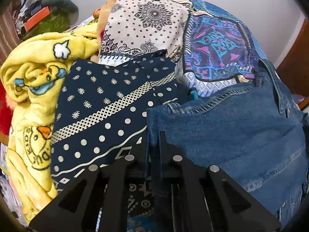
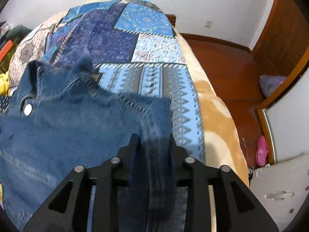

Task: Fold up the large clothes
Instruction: 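Fold the jacket side over toward the middle with both tools and release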

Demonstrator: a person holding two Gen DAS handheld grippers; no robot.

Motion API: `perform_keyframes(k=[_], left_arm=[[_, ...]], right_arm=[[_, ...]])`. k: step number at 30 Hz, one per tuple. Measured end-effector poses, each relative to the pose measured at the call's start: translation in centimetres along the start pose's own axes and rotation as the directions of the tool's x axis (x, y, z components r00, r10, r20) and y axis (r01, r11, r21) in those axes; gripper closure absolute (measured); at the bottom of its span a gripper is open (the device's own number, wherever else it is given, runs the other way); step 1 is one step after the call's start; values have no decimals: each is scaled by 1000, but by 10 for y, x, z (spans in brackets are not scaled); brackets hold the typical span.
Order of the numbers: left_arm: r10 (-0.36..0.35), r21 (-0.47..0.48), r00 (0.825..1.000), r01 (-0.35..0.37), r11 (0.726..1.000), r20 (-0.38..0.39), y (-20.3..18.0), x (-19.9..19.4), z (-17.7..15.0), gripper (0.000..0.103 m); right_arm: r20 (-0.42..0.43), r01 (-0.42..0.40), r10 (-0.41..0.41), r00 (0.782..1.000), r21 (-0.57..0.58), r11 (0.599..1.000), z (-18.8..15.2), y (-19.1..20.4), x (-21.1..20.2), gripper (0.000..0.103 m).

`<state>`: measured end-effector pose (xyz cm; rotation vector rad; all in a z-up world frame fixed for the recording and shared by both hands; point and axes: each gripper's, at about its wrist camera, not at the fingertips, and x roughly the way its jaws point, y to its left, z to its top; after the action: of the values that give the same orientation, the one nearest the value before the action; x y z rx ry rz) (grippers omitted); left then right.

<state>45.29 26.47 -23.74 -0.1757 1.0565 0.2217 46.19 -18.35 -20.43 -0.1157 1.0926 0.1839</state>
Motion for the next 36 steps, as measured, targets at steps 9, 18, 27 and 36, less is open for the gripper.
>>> perform_keyframes(k=[9, 18, 27, 36], left_arm=[[-43, 83, 995, 36, 996, 88, -21, -88, -12, 84], [-139, 171, 967, 103, 980, 214, -45, -197, -63, 46], [-148, 172, 956, 106, 979, 254, -45, -242, -145, 8], [-197, 14, 979, 197, 980, 57, -15, -201, -228, 9]], right_arm=[[141, -69, 76, 987, -57, 996, -24, 22, -99, 59], [303, -123, 165, 939, -153, 980, -62, 43, -199, 24], [324, -150, 195, 926, -159, 976, -127, 43, -227, 16], [204, -179, 178, 962, -14, 984, -200, 21, -194, 16]])
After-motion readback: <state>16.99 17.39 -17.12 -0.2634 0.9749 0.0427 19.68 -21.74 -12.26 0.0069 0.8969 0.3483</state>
